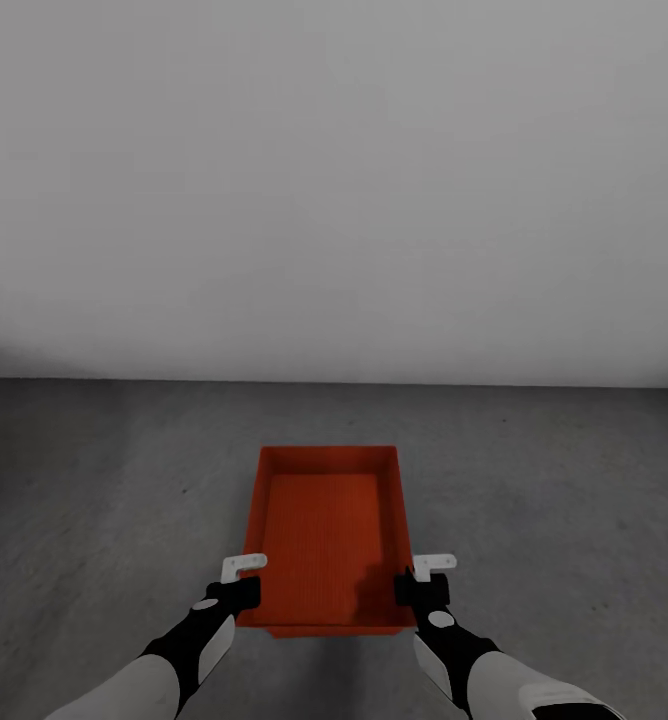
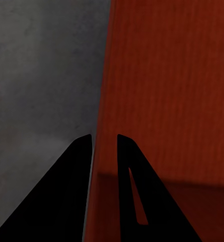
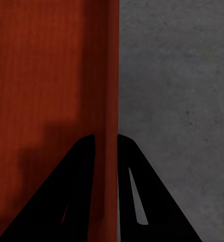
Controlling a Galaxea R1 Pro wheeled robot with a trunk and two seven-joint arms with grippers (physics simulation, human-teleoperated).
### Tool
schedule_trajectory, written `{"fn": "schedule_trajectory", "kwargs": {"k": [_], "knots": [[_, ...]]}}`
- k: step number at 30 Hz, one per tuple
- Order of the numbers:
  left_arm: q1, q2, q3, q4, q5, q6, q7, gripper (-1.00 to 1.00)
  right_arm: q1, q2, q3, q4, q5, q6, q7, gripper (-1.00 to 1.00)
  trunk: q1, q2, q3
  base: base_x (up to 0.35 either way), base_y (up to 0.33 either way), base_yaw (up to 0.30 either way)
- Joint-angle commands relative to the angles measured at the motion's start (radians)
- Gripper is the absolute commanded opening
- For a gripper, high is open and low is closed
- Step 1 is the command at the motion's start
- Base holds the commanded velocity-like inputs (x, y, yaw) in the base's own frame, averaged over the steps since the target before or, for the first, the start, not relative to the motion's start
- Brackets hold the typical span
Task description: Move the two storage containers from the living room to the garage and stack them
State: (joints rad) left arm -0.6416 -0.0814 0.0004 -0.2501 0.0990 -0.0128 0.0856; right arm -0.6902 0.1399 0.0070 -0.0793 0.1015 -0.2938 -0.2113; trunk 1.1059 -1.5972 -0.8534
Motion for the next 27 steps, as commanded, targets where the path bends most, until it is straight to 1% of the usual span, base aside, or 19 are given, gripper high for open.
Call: {"fn": "schedule_trajectory", "kwargs": {"k": [1, 2, 12, 17, 27], "knots": [[-0.001, 0.005, 0.016, -0.005, 0.001, -0.001, 0.008, -1.00, 0.000, 0.000, -0.002, 0.004, 0.000, -0.001, -0.007, -1.00, 0.000, 0.000, -0.001, 0.000, 0.000, 0.000], [-0.001, 0.005, 0.016, -0.005, 0.002, -0.001, 0.008, -1.00, 0.000, 0.000, -0.002, 0.004, 0.000, -0.001, -0.007, -1.00, 0.000, 0.000, -0.001, 0.000, 0.000, 0.000], [-0.001, 0.005, 0.015, -0.006, 0.002, -0.001, 0.008, -1.00, 0.000, 0.000, -0.002, 0.004, 0.000, -0.001, -0.007, -1.00, 0.038, -0.070, -0.032, 0.000, 0.000, 0.000], [-0.001, 0.005, 0.015, -0.006, 0.002, 0.000, 0.008, -1.00, 0.000, 0.000, -0.002, 0.004, 0.000, -0.001, -0.007, -1.00, 0.038, -0.070, -0.032, 0.000, 0.000, 0.000], [-0.001, 0.005, 0.015, -0.006, 0.002, 0.000, 0.008, -1.00, 0.000, -0.001, -0.002, 0.004, 0.000, -0.001, -0.007, -1.00, 0.077, -0.140, -0.063, 0.000, 0.000, 0.000]]}}
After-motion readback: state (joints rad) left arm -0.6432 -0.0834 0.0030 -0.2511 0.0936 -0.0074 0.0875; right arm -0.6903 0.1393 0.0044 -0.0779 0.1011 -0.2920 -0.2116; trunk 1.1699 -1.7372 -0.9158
